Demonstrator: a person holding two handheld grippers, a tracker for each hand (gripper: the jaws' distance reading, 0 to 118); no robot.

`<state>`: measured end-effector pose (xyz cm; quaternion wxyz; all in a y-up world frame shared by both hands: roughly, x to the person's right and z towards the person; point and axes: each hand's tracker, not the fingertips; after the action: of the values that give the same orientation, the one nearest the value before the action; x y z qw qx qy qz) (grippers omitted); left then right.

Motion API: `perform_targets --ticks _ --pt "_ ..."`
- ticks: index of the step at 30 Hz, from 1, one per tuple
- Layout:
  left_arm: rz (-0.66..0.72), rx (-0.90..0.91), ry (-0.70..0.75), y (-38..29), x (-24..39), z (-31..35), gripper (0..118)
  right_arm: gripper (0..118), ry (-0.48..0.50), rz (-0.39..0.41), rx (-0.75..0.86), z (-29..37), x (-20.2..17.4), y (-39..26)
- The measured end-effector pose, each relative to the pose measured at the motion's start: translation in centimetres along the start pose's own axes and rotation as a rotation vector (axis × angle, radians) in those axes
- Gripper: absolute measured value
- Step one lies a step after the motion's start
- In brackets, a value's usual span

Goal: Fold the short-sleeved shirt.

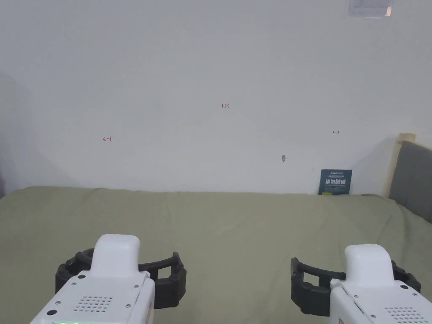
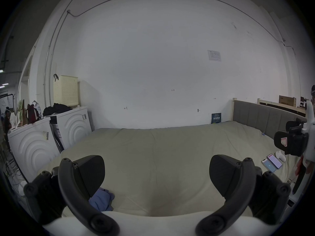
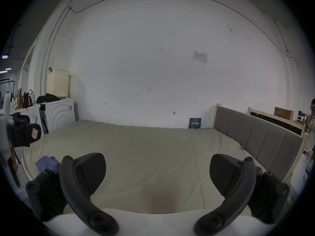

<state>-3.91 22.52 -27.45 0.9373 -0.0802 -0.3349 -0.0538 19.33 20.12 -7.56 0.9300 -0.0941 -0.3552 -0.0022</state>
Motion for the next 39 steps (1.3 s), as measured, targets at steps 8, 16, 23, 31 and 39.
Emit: perform_targets --ticks 8,16,23,31,39 --pt "0.017 0.001 0.01 0.29 -0.29 0.14 118 118 0.001 0.001 0.002 0.16 -0.14 0.12" --pt "0.028 -0.006 -0.001 0.28 -0.11 0.1 118 118 0.003 0.005 0.003 0.32 -0.18 0.23" --pt "0.024 -0.006 0.001 0.2 0.1 0.17 118 118 0.002 0.004 0.002 0.18 -0.09 0.13" --pt "0.031 -0.002 0.006 0.29 0.09 0.17 118 118 0.004 0.002 -0.003 0.39 -0.1 0.29" --pt "0.024 -0.005 0.006 0.35 0.03 0.39 118 118 0.004 0.004 -0.002 0.45 -0.03 0.19"
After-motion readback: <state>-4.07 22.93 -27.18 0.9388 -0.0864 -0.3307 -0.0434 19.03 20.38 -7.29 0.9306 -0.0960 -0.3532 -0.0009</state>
